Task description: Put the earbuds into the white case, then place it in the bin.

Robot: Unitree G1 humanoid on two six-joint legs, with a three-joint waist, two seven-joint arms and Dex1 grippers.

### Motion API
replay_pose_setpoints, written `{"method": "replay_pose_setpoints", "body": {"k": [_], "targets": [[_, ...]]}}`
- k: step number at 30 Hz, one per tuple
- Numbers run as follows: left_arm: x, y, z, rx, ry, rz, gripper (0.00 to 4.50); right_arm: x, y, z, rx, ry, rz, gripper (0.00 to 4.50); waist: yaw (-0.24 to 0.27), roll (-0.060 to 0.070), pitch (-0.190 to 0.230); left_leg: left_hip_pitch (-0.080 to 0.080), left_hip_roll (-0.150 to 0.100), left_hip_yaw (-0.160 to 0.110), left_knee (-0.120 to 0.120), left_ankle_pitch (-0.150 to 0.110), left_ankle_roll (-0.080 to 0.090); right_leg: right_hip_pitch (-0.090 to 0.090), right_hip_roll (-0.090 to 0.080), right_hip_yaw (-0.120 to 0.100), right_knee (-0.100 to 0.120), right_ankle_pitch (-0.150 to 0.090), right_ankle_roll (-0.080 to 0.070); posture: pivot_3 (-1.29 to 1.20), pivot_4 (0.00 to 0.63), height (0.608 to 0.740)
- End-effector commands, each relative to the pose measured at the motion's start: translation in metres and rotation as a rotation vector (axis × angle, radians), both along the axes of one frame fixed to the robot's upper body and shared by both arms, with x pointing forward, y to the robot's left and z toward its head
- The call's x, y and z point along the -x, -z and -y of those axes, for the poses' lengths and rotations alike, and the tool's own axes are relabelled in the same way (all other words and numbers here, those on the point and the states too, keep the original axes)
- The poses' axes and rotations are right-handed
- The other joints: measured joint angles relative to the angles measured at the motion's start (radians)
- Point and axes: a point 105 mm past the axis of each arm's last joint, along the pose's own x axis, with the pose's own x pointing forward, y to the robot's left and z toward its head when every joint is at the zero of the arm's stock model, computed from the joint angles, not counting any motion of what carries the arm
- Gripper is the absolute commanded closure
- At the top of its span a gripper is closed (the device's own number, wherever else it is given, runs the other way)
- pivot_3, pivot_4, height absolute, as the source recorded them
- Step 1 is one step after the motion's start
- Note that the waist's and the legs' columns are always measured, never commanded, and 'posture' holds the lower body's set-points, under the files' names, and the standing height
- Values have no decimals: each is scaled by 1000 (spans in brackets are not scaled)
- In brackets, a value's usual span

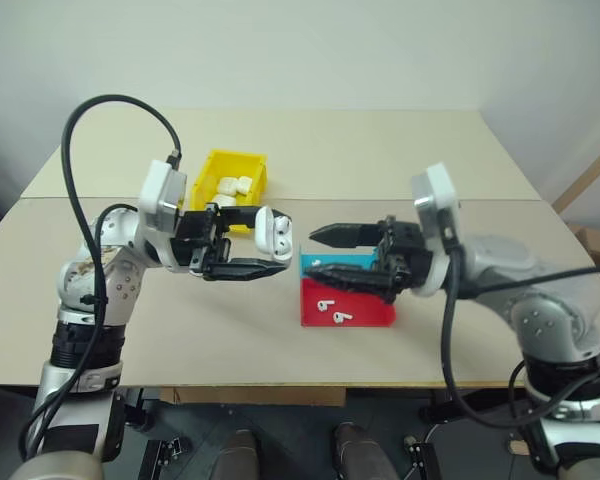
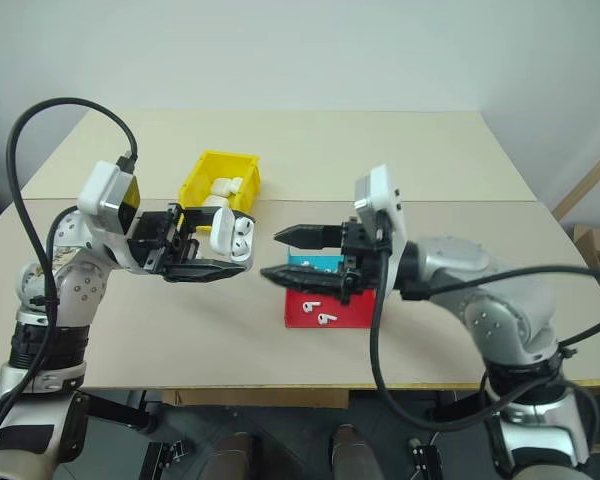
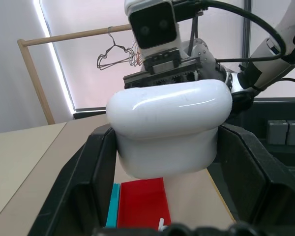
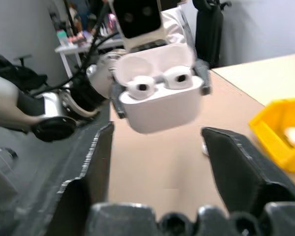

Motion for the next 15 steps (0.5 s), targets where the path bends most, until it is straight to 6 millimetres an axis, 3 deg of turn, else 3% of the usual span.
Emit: {"method": "replay_pose_setpoints", "body": {"k": [1, 7, 11, 15], "targets": [[3, -13, 4, 15, 21, 63, 1662, -8, -32, 12, 43, -3, 167, 2308, 0, 0, 0, 0, 0, 0, 0, 0, 0, 0, 0, 0, 0, 0, 0, 0, 150, 740], [-1, -11, 6, 7, 35, 58, 1662, -22, -71, 6, 186, -60, 415, 4487, -1, 0, 0, 0, 0, 1, 0, 0, 0, -1, 0, 0, 0, 0, 0, 0, 150, 740], [-1, -9, 6, -4, 44, 54, 1662, -26, -84, -15, 276, -124, 548, 4487, -3, 0, 0, 0, 0, 1, 0, 0, 0, -1, 0, 0, 0, 0, 0, 0, 150, 740], [-1, -8, 7, -16, 55, 48, 1662, -27, -83, -45, 387, -214, 721, 4487, -3, 1, 0, 0, 0, 1, 0, 0, 0, -2, 0, 0, 0, 0, 0, 0, 150, 740]]}}
